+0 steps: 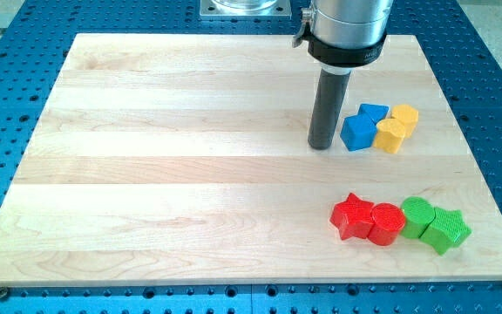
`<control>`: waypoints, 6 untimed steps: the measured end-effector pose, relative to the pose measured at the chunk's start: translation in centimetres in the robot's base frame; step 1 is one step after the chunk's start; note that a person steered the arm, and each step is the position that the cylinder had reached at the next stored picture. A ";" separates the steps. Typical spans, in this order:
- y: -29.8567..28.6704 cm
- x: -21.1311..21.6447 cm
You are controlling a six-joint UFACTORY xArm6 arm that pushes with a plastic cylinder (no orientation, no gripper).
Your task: Place your arm at the top left of the red star
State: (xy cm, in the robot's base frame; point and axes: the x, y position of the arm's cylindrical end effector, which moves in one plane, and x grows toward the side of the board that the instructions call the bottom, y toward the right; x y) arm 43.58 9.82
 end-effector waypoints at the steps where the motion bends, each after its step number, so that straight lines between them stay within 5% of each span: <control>1: 0.0 0.0; 6: -0.3 5.3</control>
